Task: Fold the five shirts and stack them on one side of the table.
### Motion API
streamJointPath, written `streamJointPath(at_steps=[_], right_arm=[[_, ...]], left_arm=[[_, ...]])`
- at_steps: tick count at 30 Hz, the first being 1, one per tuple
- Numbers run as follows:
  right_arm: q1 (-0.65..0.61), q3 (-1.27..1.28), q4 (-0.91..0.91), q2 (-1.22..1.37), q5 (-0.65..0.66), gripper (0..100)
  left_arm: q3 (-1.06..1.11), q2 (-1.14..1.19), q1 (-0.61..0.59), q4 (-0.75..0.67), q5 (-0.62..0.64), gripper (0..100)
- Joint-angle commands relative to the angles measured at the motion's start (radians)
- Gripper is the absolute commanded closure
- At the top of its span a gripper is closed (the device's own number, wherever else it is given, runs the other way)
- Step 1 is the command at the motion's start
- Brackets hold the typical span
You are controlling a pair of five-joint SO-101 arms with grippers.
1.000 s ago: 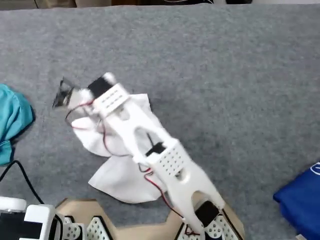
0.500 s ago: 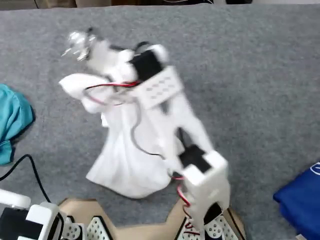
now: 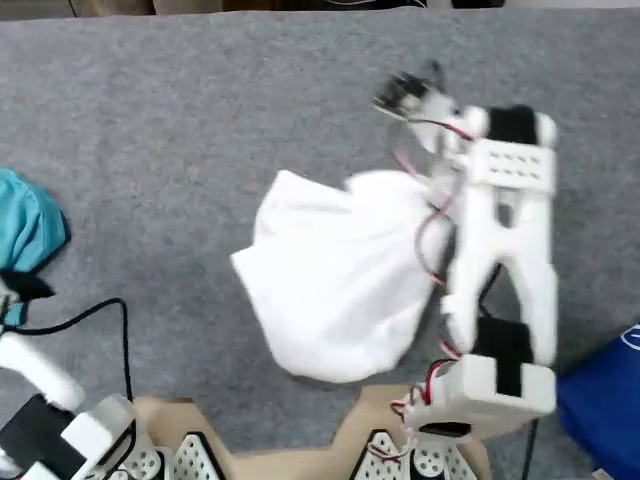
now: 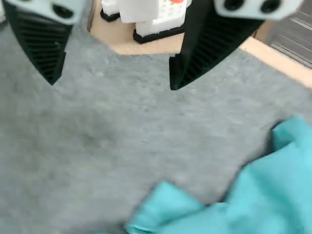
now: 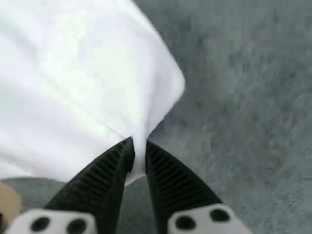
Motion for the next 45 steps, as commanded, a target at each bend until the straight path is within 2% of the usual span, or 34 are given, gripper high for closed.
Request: streamJointPath(at_steps=[1,5,8,12,16,19,21,25,29,32,39,45], right_arm=[[0.102,0.154,-0.109,-0.061,0.107,97.0],[0.094,0.185,-0.023,-0.087,0.12,80.6],[-0.007,0.174,0.041,-0.163,0.118,70.9],[-0.278,0.17,0.152,-0.308,0.072,63.9],[-0.575,0.176,0.175,-0.395,-0.018,63.8],[-0.779,0.177,0.137,-0.344,-0.087,63.8],[-0.852,0.17,0.083,-0.254,-0.123,63.8],[-0.878,0.12,-0.012,-0.007,-0.157,63.8],[-0.878,-0.016,-0.017,0.242,-0.17,64.0],[-0.881,-0.154,0.015,0.366,-0.184,70.2],[-0.875,-0.432,0.186,0.426,-0.213,95.8],[-0.866,-0.642,0.338,0.429,-0.213,98.6]], left_arm=[[-0.003,-0.013,0.107,0.015,0.0,66],[-0.003,-0.013,0.18,0.018,0.0,66],[-0.003,-0.013,0.189,0.018,-0.002,66],[-0.003,-0.013,0.15,0.018,-0.008,66],[0.0,-0.013,0.064,0.018,-0.063,66],[0.023,-0.013,-0.008,0.018,-0.11,66],[0.035,-0.013,-0.064,0.018,-0.129,66],[0.035,-0.013,-0.178,0.018,-0.176,66],[0.035,-0.004,-0.27,0.017,-0.236,66],[0.035,-0.004,-0.315,0.017,-0.264,66],[0.035,-0.004,-0.354,0.017,-0.281,66],[0.037,-0.002,-0.354,0.012,-0.281,66]])
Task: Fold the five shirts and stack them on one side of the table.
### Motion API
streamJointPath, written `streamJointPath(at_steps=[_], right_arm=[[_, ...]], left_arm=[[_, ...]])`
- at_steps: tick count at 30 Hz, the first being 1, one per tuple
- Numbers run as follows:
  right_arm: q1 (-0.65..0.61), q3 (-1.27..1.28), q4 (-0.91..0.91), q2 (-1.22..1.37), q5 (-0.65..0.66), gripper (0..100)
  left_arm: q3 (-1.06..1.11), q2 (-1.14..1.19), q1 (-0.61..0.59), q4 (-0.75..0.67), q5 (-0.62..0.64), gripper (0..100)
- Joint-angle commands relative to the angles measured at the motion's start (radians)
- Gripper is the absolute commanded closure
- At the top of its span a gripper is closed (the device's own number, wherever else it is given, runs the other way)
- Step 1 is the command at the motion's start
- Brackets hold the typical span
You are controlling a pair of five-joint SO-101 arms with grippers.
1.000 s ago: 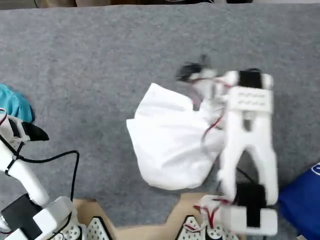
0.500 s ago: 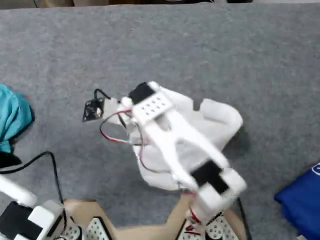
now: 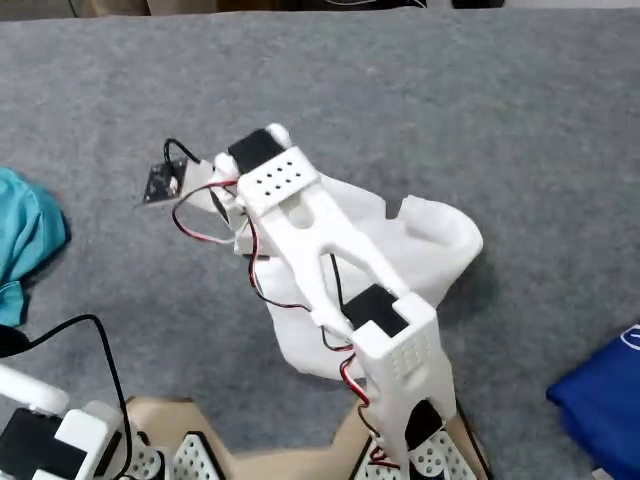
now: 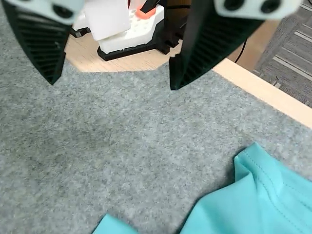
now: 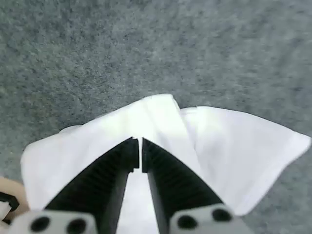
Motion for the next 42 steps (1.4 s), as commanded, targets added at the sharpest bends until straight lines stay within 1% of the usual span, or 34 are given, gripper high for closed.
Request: streamJointPath(at_steps=[1,5,6,11,13,15,16,17,19,20,21,25,28,31,32,34,36,38,42], right_arm=[[0.004,-0.131,0.064,-0.002,-0.012,98.4],[-0.002,-0.119,0.057,0.03,-0.011,97.8],[-0.002,-0.114,0.055,0.053,-0.012,96.2],[0.001,-0.133,0.046,0.209,-0.011,78.8],[-0.001,-0.16,0.04,0.262,-0.011,75.2],[-0.001,-0.214,0.04,0.306,-0.012,77.4],[-0.001,-0.245,0.043,0.32,-0.021,80.5],[0.002,-0.278,0.046,0.332,-0.043,84.8],[0.005,-0.349,0.06,0.343,-0.086,96.6],[0.008,-0.375,0.064,0.343,-0.101,99.8],[0.015,-0.398,0.066,0.341,-0.117,98.1],[0.03,-0.455,0.068,0.308,-0.178,99.4],[0.031,-0.417,0.068,0.262,-0.173,99.3],[0.03,-0.332,0.066,0.251,-0.164,98.8],[0.03,-0.298,0.064,0.251,-0.169,97.3],[0.03,-0.245,0.063,0.246,-0.18,90.9],[0.021,-0.236,0.061,0.232,-0.207,85.1],[-0.001,-0.236,0.061,0.223,-0.207,80.9],[-0.05,-0.231,0.034,0.237,-0.207,78.3]], left_arm=[[0.002,-0.002,-0.006,0.0,-0.006,66],[0.009,-0.002,-0.005,0.0,-0.006,66],[0.021,-0.002,-0.003,-0.002,-0.006,66],[0.092,-0.002,-0.003,-0.002,-0.008,66],[0.112,-0.002,-0.003,-0.002,-0.008,66],[0.13,-0.002,-0.003,-0.002,-0.008,66],[0.133,-0.002,-0.003,-0.002,-0.008,66],[0.133,-0.002,-0.003,-0.003,-0.008,66],[0.129,-0.002,-0.003,-0.003,-0.008,66],[0.127,-0.002,-0.003,-0.003,-0.008,66],[0.127,-0.002,-0.003,-0.003,-0.008,66],[0.133,-0.004,-0.008,-0.044,-0.008,66],[0.135,-0.004,-0.011,-0.078,-0.008,66],[0.133,-0.004,-0.008,-0.08,-0.008,66],[0.135,-0.004,-0.006,-0.078,-0.008,66],[0.135,-0.004,-0.005,-0.078,-0.008,66],[0.135,-0.004,-0.005,-0.078,-0.008,66],[0.135,-0.004,-0.005,-0.078,-0.008,66],[0.135,-0.004,-0.003,-0.078,-0.008,66]])
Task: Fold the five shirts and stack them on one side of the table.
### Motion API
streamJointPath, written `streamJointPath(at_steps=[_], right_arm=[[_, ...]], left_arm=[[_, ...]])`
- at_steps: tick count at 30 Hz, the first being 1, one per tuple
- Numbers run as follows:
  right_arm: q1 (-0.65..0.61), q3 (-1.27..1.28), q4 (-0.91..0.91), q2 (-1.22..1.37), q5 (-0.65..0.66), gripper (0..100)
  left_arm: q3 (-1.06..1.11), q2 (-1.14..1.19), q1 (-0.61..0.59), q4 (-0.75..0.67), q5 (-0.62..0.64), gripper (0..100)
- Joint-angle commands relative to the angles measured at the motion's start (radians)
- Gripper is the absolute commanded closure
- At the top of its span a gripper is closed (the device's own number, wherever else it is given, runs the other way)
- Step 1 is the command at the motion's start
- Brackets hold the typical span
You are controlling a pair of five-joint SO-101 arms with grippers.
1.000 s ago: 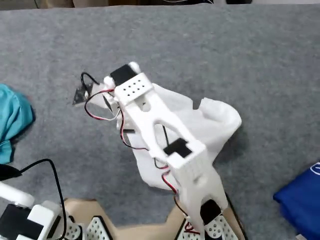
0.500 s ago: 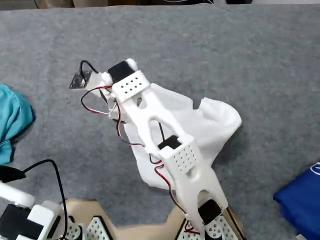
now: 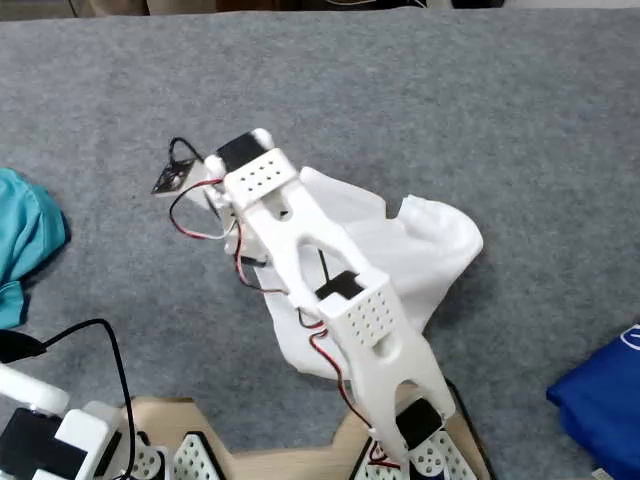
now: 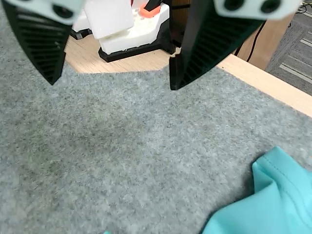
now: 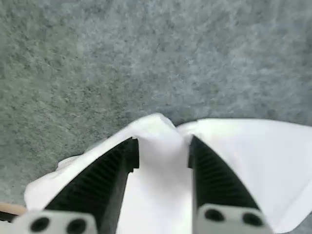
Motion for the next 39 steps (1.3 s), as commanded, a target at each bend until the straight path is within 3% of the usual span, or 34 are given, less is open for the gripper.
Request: streamJointPath(at_steps=[1,5,10,21,28,34,39], right_arm=[[-0.042,-0.001,-0.021,-0.074,-0.008,78.6],[-0.042,-0.002,-0.055,-0.002,-0.008,82.0],[-0.013,-0.031,-0.06,0.056,-0.015,99.4],[0.004,-0.275,0.02,0.004,-0.066,99.5],[0.01,-0.321,0.018,-0.265,-0.106,99.5],[-0.018,-0.522,0.006,-0.496,-0.109,99.4],[-0.033,-0.656,-0.117,-0.636,-0.153,99.4]], left_arm=[[0.0,-0.004,-0.003,-0.005,-0.008,66],[0.0,-0.004,-0.003,-0.005,-0.008,66],[0.0,-0.004,-0.005,-0.005,-0.008,66],[0.0,-0.002,-0.003,-0.005,-0.008,66],[0.0,-0.002,-0.008,0.0,-0.048,66],[0.0,-0.002,0.014,0.002,-0.044,66],[0.002,-0.002,0.018,0.003,-0.043,66]])
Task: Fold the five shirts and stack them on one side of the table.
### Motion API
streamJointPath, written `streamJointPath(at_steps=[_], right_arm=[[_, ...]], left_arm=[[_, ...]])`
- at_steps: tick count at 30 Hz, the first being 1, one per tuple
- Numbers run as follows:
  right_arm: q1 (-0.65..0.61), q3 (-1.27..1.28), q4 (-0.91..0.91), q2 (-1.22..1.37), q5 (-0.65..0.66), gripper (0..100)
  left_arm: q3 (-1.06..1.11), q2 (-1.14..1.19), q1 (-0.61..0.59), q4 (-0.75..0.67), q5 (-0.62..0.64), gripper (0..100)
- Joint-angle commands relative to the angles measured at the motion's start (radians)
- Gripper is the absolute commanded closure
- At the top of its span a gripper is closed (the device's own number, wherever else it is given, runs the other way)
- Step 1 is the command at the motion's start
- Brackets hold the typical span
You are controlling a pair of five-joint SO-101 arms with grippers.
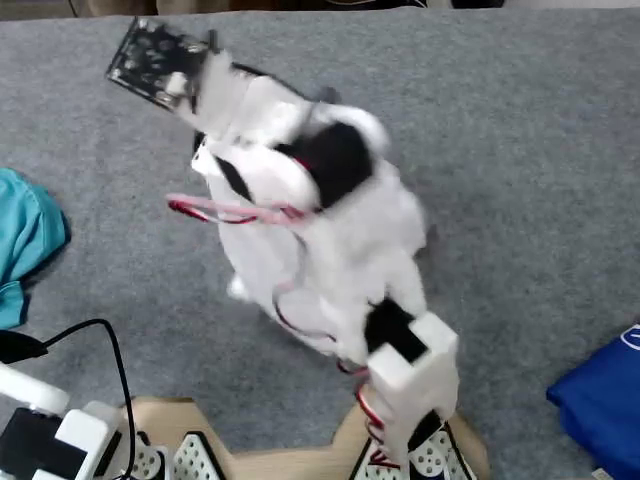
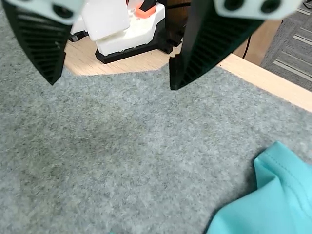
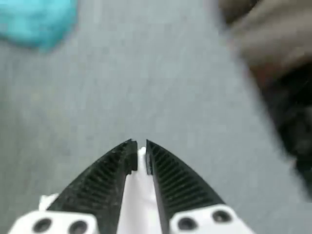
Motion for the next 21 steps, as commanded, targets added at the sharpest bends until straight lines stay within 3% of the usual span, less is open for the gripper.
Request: streamJointPath(at_steps=[1,7,10,16,21], right_arm=[[-0.007,-0.087,-0.126,-0.145,-0.041,99.4],[0.044,-0.085,-0.373,-0.226,-0.04,99.4],[0.114,-0.085,-0.407,-0.229,-0.04,99.4],[0.225,-0.033,-0.301,-0.222,-0.04,99.4],[0.38,0.151,-0.118,-0.223,-0.029,99.2]], left_arm=[[0.002,-0.002,0.014,0.003,-0.008,66],[0.002,-0.002,0.015,0.003,-0.008,66],[0.002,-0.002,0.017,0.003,-0.008,66],[0.002,-0.005,0.092,0.003,-0.005,66],[0.0,-0.012,0.216,0.003,0.094,66]])
